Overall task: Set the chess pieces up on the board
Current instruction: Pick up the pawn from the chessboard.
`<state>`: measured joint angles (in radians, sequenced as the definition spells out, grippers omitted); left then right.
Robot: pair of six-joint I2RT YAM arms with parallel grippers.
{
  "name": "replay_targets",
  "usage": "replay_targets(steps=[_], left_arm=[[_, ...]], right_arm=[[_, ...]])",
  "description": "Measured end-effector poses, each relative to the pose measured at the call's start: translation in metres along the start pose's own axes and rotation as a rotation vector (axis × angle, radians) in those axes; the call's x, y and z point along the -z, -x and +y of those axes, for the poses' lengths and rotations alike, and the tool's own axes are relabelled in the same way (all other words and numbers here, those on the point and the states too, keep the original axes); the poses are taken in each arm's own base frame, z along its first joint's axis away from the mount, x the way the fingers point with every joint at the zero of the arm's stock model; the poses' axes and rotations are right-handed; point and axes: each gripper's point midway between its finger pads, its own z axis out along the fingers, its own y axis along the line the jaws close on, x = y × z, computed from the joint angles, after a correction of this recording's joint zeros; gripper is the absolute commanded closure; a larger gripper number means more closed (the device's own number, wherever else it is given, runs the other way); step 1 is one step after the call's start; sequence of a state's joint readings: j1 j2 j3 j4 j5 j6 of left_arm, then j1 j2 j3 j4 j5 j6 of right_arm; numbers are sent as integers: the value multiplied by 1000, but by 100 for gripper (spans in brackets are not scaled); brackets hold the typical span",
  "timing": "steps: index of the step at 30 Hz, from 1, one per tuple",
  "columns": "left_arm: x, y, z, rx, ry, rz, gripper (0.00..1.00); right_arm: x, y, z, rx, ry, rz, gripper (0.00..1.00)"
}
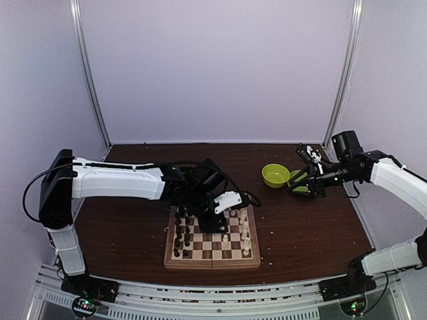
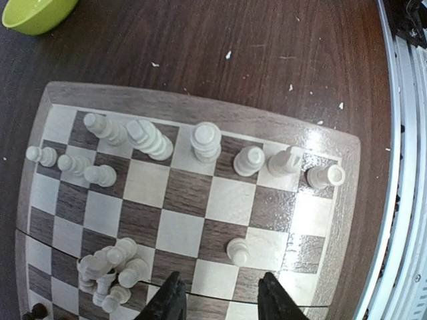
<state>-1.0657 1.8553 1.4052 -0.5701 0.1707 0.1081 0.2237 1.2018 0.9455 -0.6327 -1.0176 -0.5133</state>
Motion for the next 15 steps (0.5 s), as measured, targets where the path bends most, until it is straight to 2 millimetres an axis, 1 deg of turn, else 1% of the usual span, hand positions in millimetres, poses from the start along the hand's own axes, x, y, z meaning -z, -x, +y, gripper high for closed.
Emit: replay_targets(steps=[4,7,9,11,15], left_arm=[[-18,-12,-6,16,-44,38,61],[-32,-19,-8,23,-70,62,63],[-39,-24,-9,28,-75,79,66],[-43,-27,-9,30,-78,90,72],[-46,-29,-8,32,-78,92,83]], right_arm=[[0,-1,0,2,1,2,53],[0,-1,0,1,2,4,53],[0,-1,1,2,3,5,53],[0,-2,0,3,2,5,53],[0,-2,1,5,3,6,53]])
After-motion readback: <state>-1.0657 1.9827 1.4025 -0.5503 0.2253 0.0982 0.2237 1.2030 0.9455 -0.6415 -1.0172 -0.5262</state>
